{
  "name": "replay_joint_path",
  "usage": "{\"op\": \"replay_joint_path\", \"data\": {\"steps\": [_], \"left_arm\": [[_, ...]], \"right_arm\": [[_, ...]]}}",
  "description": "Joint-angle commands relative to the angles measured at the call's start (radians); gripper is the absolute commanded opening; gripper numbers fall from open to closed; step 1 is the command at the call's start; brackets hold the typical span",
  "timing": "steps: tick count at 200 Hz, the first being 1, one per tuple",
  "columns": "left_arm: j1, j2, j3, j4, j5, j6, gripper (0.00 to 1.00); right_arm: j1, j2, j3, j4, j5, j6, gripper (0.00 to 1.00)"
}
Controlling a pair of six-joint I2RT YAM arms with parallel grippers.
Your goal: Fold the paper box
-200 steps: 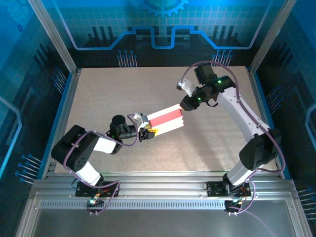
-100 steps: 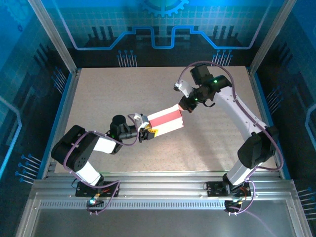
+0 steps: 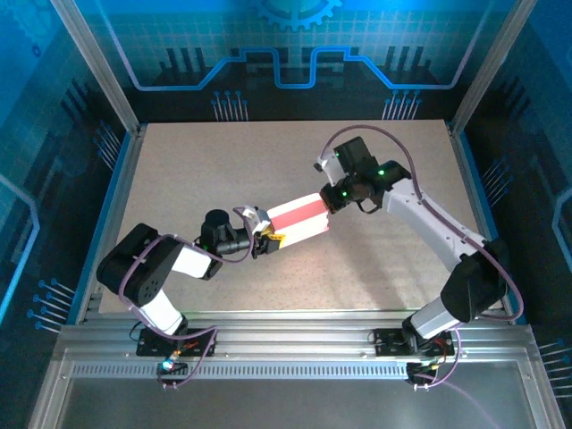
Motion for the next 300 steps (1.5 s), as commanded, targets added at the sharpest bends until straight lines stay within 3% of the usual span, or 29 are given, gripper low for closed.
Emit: {"op": "replay_joint_path", "data": {"steps": [1, 39, 79, 141, 194, 262, 300], "left_arm": [[0.004, 0.006, 0.004, 0.085, -0.022, -0.021, 0.3], [-0.003, 0.015, 0.003, 0.093, -0.03, -0.025, 0.3], [-0.003, 0.018, -0.001, 0.104, -0.019, -0.039, 0.3], [-0.003, 0.028, -0.002, 0.161, -0.012, -0.113, 0.3], [-0.003, 0.044, -0.008, 0.155, -0.018, -0.092, 0.29], [-0.003, 0.053, -0.01, 0.092, -0.004, -0.012, 0.29], [-0.003, 0.069, -0.012, 0.096, 0.004, -0.003, 0.29]], "right_arm": [[0.042, -0.036, -0.062, 0.064, 0.042, 0.115, 0.0], [0.074, -0.073, -0.135, 0.14, 0.123, 0.198, 0.0], [0.087, -0.098, -0.226, 0.224, 0.15, 0.186, 0.0], [0.097, -0.141, -0.4, 0.42, 0.123, 0.154, 0.0], [0.094, -0.164, -0.492, 0.542, 0.115, 0.126, 0.0], [0.076, -0.294, -0.476, 0.486, 0.103, 0.049, 0.56], [0.03, -0.301, -0.402, 0.445, 0.057, 0.08, 0.67]]}}
